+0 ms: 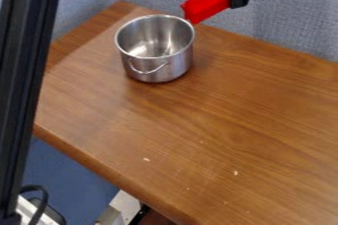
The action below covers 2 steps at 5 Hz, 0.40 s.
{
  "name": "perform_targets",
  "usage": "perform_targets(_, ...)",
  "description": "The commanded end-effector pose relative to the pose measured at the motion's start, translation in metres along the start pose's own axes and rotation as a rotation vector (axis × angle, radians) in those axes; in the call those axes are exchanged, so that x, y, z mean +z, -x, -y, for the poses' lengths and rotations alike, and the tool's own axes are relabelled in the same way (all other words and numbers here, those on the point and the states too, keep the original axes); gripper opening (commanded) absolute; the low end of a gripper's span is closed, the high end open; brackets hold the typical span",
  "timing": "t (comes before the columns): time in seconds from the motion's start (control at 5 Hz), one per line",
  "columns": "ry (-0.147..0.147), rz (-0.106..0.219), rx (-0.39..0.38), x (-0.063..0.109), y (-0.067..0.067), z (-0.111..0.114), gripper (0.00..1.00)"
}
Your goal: Put the red object in the metal pot
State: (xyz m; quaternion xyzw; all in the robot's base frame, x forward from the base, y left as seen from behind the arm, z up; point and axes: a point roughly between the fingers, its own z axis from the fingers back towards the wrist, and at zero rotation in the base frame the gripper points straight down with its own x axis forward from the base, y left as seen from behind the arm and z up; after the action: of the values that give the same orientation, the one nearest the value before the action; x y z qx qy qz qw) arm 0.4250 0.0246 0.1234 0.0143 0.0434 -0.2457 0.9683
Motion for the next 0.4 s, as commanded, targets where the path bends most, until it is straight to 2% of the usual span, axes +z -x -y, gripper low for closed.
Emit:
perform_targets(0.0,-0.005,0.045,0.048,0.021,-0.0005,0.0106,0.0)
perform_targets(0.2,0.024,0.029,0.105,0.0285,0.0034,0.0194,0.0)
